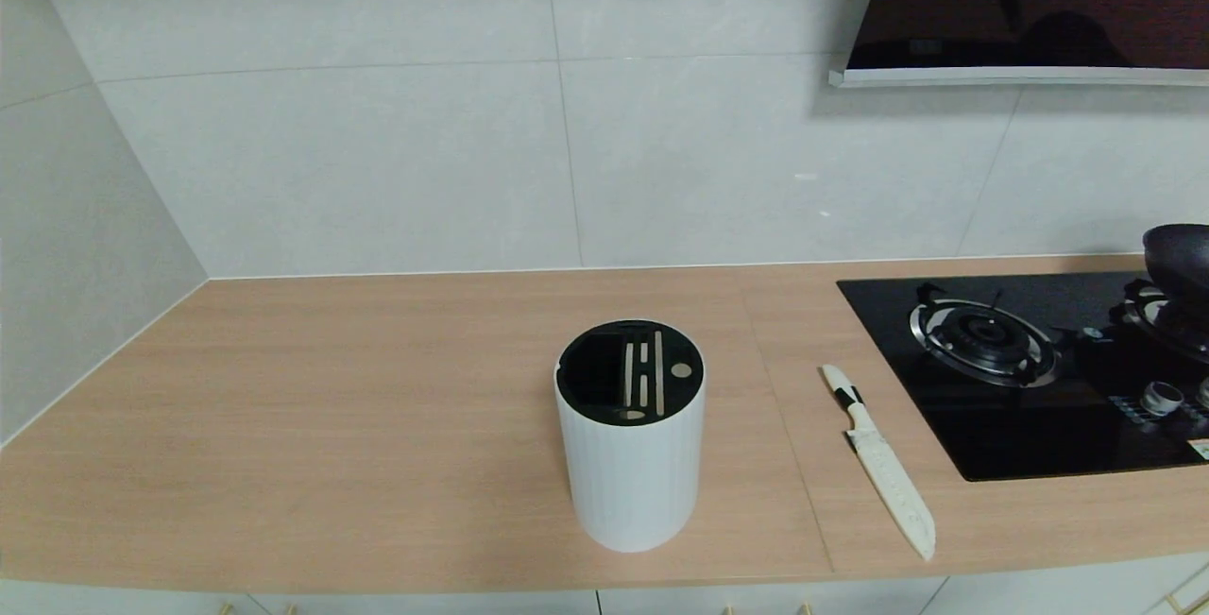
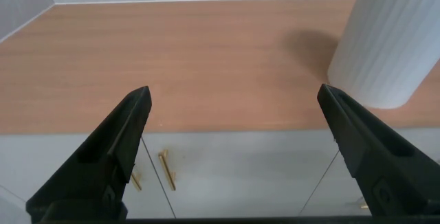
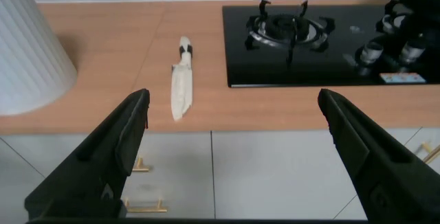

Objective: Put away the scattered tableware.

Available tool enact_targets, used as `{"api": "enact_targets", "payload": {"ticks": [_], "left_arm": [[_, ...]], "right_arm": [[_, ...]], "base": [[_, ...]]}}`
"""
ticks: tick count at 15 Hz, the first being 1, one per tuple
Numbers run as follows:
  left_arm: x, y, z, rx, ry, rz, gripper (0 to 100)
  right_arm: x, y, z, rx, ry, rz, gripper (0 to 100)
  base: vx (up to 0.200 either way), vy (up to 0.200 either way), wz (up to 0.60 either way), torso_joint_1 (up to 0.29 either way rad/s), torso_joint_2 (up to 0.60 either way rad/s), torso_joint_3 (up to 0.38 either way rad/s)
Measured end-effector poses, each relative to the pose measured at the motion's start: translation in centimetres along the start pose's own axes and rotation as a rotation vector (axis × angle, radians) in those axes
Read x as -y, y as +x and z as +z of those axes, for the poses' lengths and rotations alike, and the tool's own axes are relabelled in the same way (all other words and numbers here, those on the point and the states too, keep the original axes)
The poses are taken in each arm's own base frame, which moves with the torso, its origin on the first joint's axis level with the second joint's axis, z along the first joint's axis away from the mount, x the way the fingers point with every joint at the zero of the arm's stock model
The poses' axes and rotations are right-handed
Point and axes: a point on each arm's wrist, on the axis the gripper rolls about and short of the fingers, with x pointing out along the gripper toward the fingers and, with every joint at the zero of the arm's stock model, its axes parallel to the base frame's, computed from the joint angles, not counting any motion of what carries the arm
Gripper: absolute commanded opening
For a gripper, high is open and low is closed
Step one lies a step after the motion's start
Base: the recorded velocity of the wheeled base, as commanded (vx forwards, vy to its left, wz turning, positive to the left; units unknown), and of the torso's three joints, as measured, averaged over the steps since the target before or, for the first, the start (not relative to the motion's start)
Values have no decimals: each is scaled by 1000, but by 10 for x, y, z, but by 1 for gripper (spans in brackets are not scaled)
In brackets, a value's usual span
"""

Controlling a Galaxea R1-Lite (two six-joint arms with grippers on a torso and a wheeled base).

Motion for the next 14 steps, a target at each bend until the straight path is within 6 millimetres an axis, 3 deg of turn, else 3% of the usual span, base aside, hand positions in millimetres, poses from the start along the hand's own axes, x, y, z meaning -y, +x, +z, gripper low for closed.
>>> {"api": "enact_targets", "payload": {"ticks": [3, 14], "left_arm": [[0, 0, 0, 1, 0, 0, 100], [0, 0, 0, 0, 0, 0, 100]], "right_arm": [[0, 0, 0, 0, 2, -3, 100], [0, 0, 1, 4, -58, 16, 100]], "base": [[0, 0, 0, 120, -253, -121], [0, 0, 0, 0, 0, 0]]}}
